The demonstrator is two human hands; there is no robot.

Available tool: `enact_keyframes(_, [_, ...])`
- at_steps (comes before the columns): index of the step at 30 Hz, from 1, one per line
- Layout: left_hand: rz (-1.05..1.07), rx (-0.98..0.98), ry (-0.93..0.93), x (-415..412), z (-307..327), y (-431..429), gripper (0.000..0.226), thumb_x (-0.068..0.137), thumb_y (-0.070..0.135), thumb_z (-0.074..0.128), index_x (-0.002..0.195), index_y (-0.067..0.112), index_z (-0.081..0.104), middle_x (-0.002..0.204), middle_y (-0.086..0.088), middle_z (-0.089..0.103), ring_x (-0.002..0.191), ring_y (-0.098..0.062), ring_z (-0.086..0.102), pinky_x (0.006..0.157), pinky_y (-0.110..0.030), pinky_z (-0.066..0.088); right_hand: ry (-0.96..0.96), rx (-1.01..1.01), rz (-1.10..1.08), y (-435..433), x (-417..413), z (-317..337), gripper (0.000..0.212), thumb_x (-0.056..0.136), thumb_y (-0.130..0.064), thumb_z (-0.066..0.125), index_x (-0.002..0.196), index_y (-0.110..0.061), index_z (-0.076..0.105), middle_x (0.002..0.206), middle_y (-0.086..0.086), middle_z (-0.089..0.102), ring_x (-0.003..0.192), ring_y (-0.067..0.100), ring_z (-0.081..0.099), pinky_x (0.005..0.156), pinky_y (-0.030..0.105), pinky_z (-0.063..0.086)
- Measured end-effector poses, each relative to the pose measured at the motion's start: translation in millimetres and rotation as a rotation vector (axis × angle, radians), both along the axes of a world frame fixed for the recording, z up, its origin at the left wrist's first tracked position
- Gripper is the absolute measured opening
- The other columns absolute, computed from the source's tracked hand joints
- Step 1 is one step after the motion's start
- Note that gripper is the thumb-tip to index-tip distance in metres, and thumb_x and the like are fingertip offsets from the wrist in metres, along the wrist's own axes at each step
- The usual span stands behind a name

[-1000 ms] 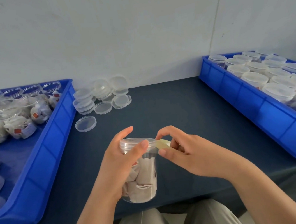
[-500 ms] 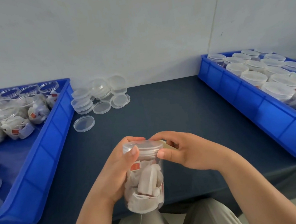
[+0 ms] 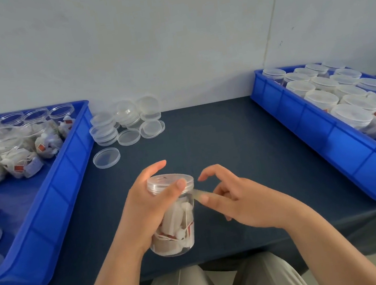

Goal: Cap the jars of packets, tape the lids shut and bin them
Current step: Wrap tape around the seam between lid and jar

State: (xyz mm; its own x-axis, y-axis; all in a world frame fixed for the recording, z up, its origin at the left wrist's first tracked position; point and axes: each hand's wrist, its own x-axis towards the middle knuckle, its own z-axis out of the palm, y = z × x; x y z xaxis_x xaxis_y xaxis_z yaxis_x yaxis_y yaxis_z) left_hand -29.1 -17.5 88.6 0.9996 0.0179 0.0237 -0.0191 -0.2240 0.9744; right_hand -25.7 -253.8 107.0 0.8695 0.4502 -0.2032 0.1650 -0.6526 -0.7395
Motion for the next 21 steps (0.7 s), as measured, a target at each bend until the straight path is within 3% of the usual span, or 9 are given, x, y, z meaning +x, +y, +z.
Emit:
enact_keyframes(2, [0.005, 0.004, 0.016, 0, -1, 3, 0.080, 0.055, 0.080, 0.078, 0.129, 0.058, 0.060, 0.121, 0.021, 0.069, 0.104, 0.005, 0.069, 0.081, -0.023, 0.057, -0.039, 0.000, 0.012, -2, -4, -1, 0.023, 0.103, -0.068, 0.042, 0.123, -0.057, 0.049, 0.097, -0.009, 0.069, 0.080, 0.012, 0.068, 0.070, 0.024, 0.053])
enact_keyframes(4, [-0.031, -0.026, 0.040, -1, -4, 4, 0.084, 0.052, 0.078, 0.082, 0.130, 0.059, 0.059, 0.121, 0.018, 0.070, 0.105, 0.002, 0.070, 0.082, -0.024, 0.058, -0.125, 0.000, 0.016, 0, -5, -3, 0.020, 0.110, -0.056, 0.042, 0.117, -0.052, 0.060, 0.093, -0.026, 0.065, 0.082, 0.001, 0.063, 0.069, 0.015, 0.047])
enact_keyframes(6, [-0.082, -0.035, 0.059, -3, -8, 4, 0.093, 0.048, 0.074, 0.089, 0.134, 0.061, 0.056, 0.120, 0.019, 0.072, 0.108, -0.001, 0.071, 0.085, -0.027, 0.059, -0.233, -0.012, -0.009, 2, -5, -5, 0.022, 0.112, -0.047, 0.044, 0.114, -0.046, 0.066, 0.095, -0.030, 0.062, 0.088, -0.003, 0.057, 0.074, 0.010, 0.041])
enact_keyframes(9, [-0.081, -0.031, 0.046, -5, -11, 3, 0.096, 0.048, 0.062, 0.094, 0.136, 0.062, 0.054, 0.119, 0.017, 0.073, 0.110, -0.006, 0.072, 0.092, -0.032, 0.059, -0.326, -0.058, -0.032, 4, -5, -7, 0.022, 0.111, -0.044, 0.049, 0.112, -0.041, 0.070, 0.098, -0.015, 0.060, 0.094, 0.006, 0.056, 0.081, 0.019, 0.045])
enact_keyframes(11, [-0.057, 0.031, 0.001, -6, -13, 0, 0.092, 0.051, 0.063, 0.091, 0.134, 0.064, 0.052, 0.118, 0.024, 0.071, 0.108, 0.000, 0.069, 0.087, -0.027, 0.058, -0.353, -0.111, -0.072, 6, -7, -10, 0.022, 0.110, -0.049, 0.049, 0.117, -0.045, 0.069, 0.099, -0.015, 0.056, 0.092, 0.006, 0.057, 0.082, 0.024, 0.049])
enact_keyframes(14, [0.022, 0.116, -0.091, -8, -15, -5, 0.088, 0.053, 0.070, 0.086, 0.134, 0.061, 0.052, 0.120, 0.036, 0.063, 0.110, 0.010, 0.063, 0.077, -0.014, 0.055, -0.479, -0.182, -0.153, 16, -14, -16, 0.023, 0.110, -0.048, 0.047, 0.122, -0.047, 0.067, 0.099, -0.015, 0.049, 0.084, 0.007, 0.055, 0.070, 0.028, 0.049])
enact_keyframes(17, [0.119, 0.221, -0.193, -12, -19, -16, 0.085, 0.054, 0.075, 0.082, 0.131, 0.053, 0.054, 0.120, 0.040, 0.058, 0.113, 0.013, 0.058, 0.076, 0.000, 0.047, -0.559, -0.314, -0.246, 24, -15, -21, 0.024, 0.111, -0.044, 0.042, 0.121, -0.046, 0.064, 0.099, -0.011, 0.046, 0.077, 0.011, 0.055, 0.052, 0.024, 0.034])
enact_keyframes(21, [0.223, 0.291, -0.249, -19, -12, -25, 0.077, 0.057, 0.070, 0.086, 0.124, 0.048, 0.057, 0.116, 0.043, 0.059, 0.109, 0.015, 0.057, 0.077, -0.009, 0.048, -0.568, -0.325, -0.314, 32, -7, -32, 0.018, 0.111, -0.039, 0.043, 0.110, -0.042, 0.060, 0.094, -0.009, 0.041, 0.066, 0.012, 0.053, 0.045, 0.025, 0.025])
